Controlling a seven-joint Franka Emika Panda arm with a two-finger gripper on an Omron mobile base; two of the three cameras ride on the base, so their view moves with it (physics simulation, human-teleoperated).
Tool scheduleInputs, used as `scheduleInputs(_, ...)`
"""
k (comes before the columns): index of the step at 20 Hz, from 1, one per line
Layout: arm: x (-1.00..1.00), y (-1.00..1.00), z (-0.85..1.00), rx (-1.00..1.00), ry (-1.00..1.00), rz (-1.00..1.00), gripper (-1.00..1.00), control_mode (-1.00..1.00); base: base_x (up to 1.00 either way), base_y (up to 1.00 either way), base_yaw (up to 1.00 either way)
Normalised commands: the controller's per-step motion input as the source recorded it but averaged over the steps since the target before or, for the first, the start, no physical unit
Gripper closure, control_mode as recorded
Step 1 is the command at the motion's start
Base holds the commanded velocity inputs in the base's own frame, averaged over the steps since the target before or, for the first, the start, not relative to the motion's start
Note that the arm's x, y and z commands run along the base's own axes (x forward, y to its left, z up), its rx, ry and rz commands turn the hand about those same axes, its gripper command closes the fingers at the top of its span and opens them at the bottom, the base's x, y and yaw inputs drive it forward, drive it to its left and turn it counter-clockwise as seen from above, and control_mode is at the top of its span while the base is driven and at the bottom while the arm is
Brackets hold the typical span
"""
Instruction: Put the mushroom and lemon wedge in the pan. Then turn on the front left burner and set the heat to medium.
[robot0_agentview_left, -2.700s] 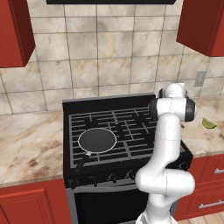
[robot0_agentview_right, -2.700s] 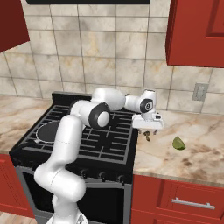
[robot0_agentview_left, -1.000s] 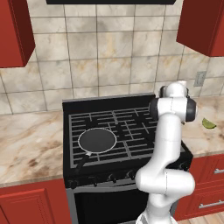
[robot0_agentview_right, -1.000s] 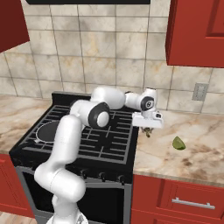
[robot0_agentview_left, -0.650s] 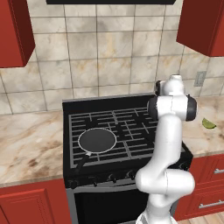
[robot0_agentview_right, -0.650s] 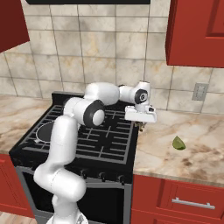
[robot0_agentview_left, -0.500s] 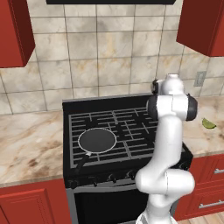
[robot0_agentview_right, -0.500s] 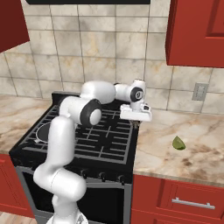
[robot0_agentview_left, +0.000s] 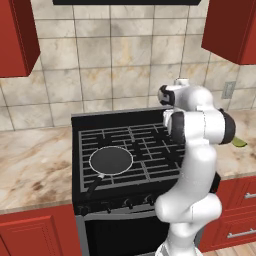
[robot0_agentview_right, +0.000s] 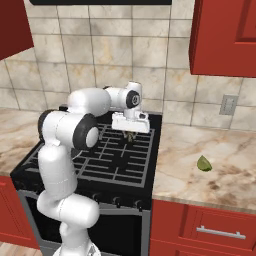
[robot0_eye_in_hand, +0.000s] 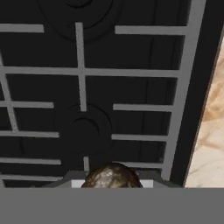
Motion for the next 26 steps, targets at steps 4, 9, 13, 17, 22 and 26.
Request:
scheduleInputs(4, -0.45, 1.00, 0.08, -0.02, -0.01, 0.05, 1.00, -1.00, 0.00, 0.00, 0.00)
scheduleInputs(9, -0.36, 1.00, 0.00, -0.05, 0.00, 0.02, 1.00, -1.00, 0.00, 0.00, 0.00)
scheduleInputs(13, -0.05, 1.00, 0.07, -0.03, 0.00, 0.03, 1.00, -1.00, 0.00, 0.00, 0.00)
scheduleInputs(17, 0.00, 1.00, 0.30, 0.00, 0.00, 0.00, 1.00, -1.00, 0.00, 0.00, 0.00)
scheduleInputs(22, 0.01, 1.00, 0.15, -0.01, 0.05, 0.01, 1.00, -1.00, 0.00, 0.00, 0.00)
scheduleInputs(26, 0.02, 0.99, -0.10, 0.00, 0.00, 0.03, 1.00, -1.00, 0.00, 0.00, 0.00)
